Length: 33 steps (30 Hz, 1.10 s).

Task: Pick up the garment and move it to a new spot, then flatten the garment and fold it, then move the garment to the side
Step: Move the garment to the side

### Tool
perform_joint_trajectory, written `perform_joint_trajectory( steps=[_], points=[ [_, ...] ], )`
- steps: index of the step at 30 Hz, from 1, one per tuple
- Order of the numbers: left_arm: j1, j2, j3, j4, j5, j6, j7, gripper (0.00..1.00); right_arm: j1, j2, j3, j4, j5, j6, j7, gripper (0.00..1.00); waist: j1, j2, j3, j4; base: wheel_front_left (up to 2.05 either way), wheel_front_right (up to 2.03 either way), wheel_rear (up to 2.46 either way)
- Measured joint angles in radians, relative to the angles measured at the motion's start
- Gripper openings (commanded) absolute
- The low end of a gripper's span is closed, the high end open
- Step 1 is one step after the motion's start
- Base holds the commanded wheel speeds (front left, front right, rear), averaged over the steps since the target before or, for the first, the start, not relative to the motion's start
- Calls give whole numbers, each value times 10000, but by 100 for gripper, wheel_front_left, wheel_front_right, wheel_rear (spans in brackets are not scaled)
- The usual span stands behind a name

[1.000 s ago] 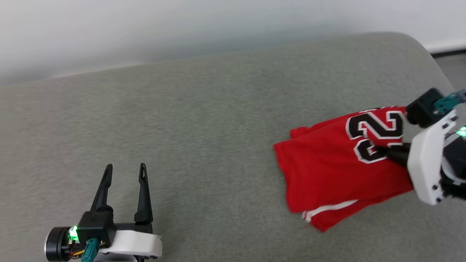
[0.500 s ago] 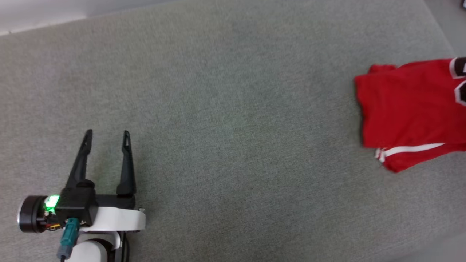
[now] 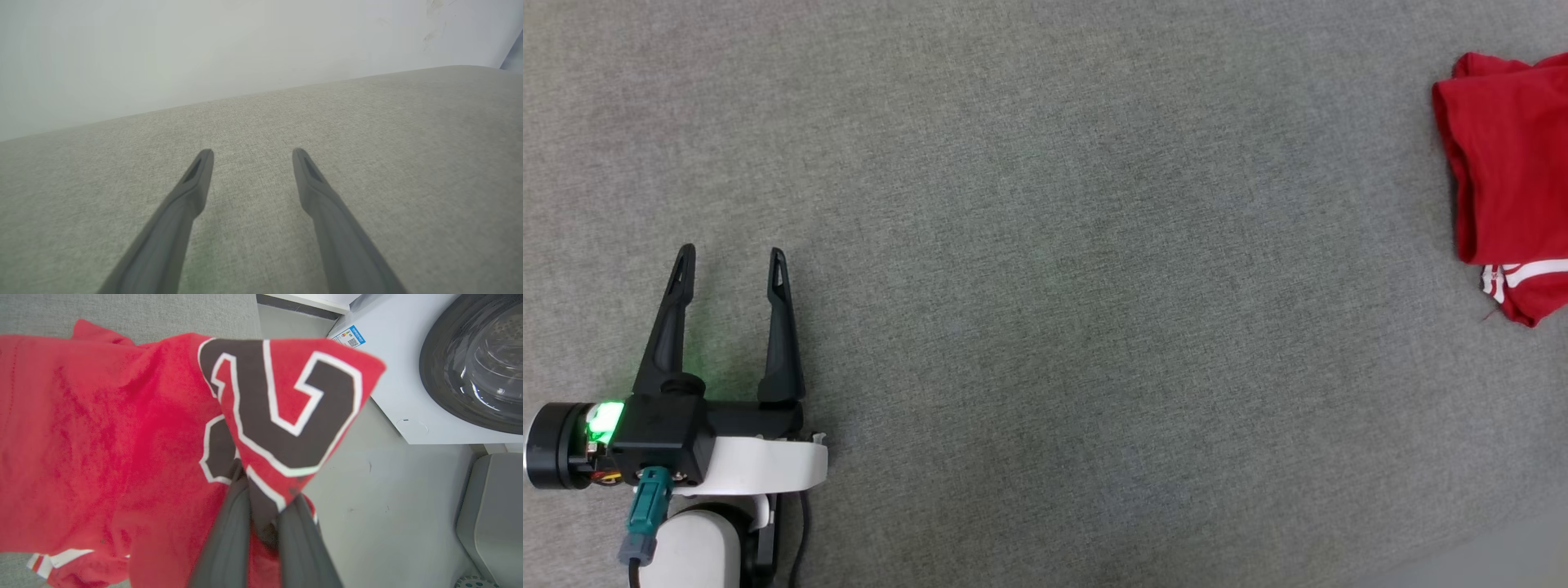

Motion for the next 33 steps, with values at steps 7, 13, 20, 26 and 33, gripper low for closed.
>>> perform_joint_trajectory(
  steps=[7,13,20,26,33],
  points=[
    [5,-65,-92,144,-8,90,0,100,-385,268,-56,1246,-903,0,-1037,100,0,0,-323,87,0,0,0],
    [377,-303,-163,268,-100,184,0,100,-823,288,-571,1693,-2228,0,-3289,100,-1,0,-1130,269,0,0,0],
    [1032,-546,-209,405,-209,221,0,100,-871,1089,-1954,1452,-2955,0,-6071,100,-2,0,-2262,581,0,0,0],
    [1318,-725,-257,497,-228,274,0,100,500,2387,-3735,-1093,-3762,-2,-6445,100,-3,0,-3023,1006,0,0,0],
    [1566,-869,-454,650,-270,268,0,100,3696,4817,-5012,-4199,-4495,-2,-6449,100,-2,0,-3687,1638,0,0,0]
  ],
)
